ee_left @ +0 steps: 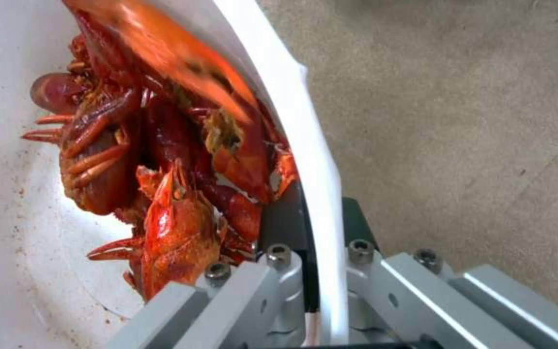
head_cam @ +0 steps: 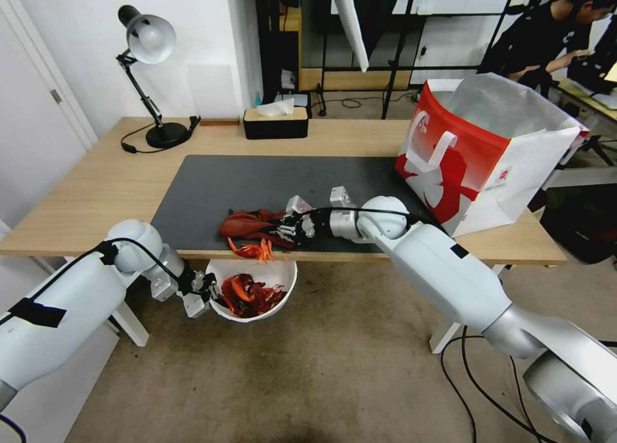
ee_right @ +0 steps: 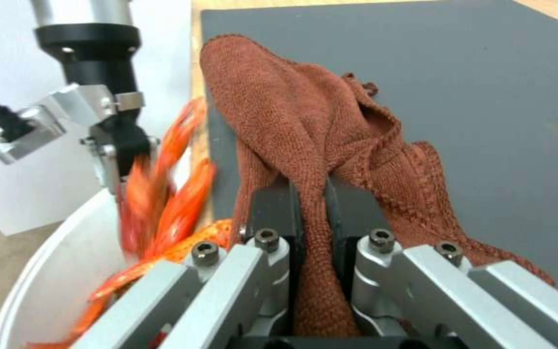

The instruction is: Sweep shrimp from table into container with towel, then put container into takeout bag.

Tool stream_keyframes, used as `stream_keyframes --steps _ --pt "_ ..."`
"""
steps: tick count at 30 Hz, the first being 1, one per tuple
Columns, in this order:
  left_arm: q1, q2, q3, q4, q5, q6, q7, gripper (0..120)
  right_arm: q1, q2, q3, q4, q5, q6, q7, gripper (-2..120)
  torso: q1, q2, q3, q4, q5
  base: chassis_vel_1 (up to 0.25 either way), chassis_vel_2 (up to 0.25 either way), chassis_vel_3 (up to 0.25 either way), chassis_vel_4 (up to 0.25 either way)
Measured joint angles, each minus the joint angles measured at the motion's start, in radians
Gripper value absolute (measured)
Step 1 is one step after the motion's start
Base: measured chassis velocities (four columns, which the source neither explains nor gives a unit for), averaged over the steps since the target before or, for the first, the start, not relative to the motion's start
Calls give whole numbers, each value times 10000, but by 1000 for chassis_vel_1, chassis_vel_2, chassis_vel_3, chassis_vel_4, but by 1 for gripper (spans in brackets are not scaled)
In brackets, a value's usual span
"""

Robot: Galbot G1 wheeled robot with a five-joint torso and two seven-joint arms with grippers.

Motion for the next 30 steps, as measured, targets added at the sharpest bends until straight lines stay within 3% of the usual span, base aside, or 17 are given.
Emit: stream_keyframes --steps 23,30 --pt "-7 -49 -18 3 36 20 -8 0 -649 -504 -197 1256 607 -323 193 5 0 0 0 1 0 0 0 0 0" --pt "-119 -41 69 21 31 26 -8 0 -1131 -815 -216 1888 1512 -553 634 5 0 0 0 0 0 0 0 0 0"
